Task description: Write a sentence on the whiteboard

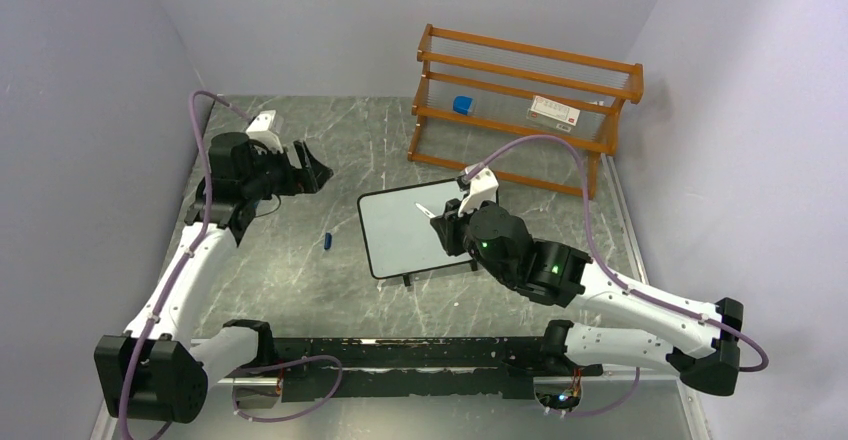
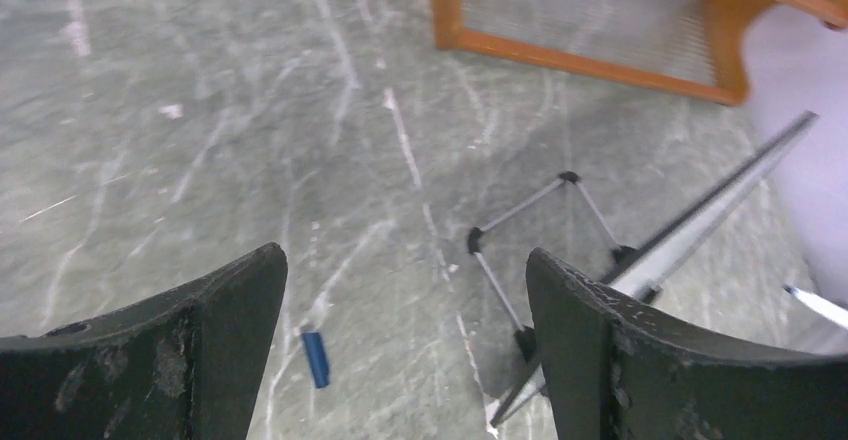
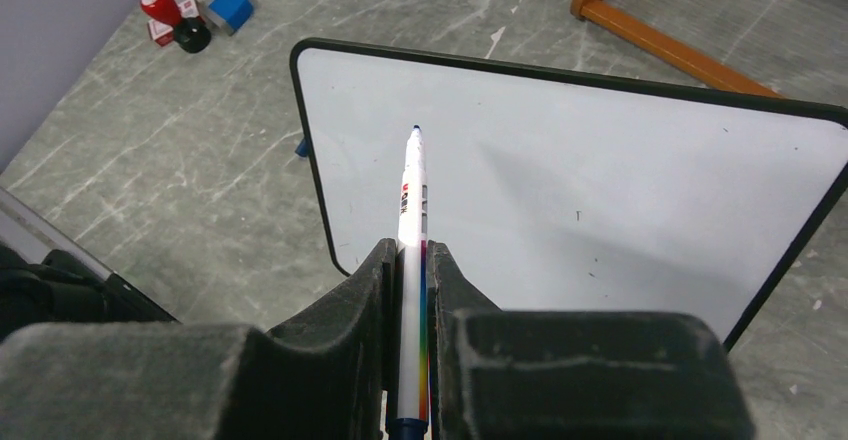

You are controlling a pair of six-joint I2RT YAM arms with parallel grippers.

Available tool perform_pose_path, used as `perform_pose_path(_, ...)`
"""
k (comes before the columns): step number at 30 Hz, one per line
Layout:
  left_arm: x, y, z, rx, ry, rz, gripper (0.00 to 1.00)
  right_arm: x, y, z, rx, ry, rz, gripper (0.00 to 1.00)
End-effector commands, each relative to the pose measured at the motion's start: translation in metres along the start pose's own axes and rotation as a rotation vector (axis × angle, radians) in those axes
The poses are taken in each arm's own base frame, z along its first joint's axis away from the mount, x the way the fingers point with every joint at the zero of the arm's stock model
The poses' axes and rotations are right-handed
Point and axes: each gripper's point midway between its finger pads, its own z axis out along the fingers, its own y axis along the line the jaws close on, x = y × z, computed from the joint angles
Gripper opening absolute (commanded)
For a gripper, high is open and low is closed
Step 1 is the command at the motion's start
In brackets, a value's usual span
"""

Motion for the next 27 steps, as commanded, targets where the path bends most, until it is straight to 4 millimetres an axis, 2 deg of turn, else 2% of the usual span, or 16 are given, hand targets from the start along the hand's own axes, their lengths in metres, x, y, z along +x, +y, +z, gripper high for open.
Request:
perform_pose_path(1,-0.007,-0.044,-0.006,0.293,-0.030,0.068,0.91,-0.008,-0.007,-0.003,0.031,-0.017,-0.045,0.00)
perform_pose_path(3,-0.006,-0.051,-0.008,0.340,-0.032,0.083,0.91,-0.007,-0.007,-0.002,0.032,-0.018,-0.054,0.00)
perform_pose_path(8,0.014,-0.063,-0.005,0.499,0.042,0.051,0.86,-0.001,-0.006,0.000,0.021,-0.003,-0.065,0.00)
perform_pose_path(14,0.019,-0.078,-0.008,0.678,0.058,0.013,0.81,0.004,-0.001,-0.001,-0.016,0.012,-0.082,0.00)
perform_pose_path(17,0.026,-0.079,-0.002,0.698,0.082,-0.003,0.79,0.007,0.002,0.000,-0.034,0.017,-0.087,0.00)
perform_pose_path(21,0.040,-0.094,0.002,0.753,0.136,0.018,0.77,0.010,0.005,0.001,-0.055,0.025,-0.092,0.00)
perform_pose_path(24,0.049,-0.095,0.009,0.749,0.175,0.026,0.75,0.009,0.008,0.002,-0.066,0.017,-0.085,0.00)
perform_pose_path(27,0.056,-0.108,0.007,0.847,0.193,-0.039,0.69,0.008,0.011,0.002,-0.080,0.012,-0.074,0.00)
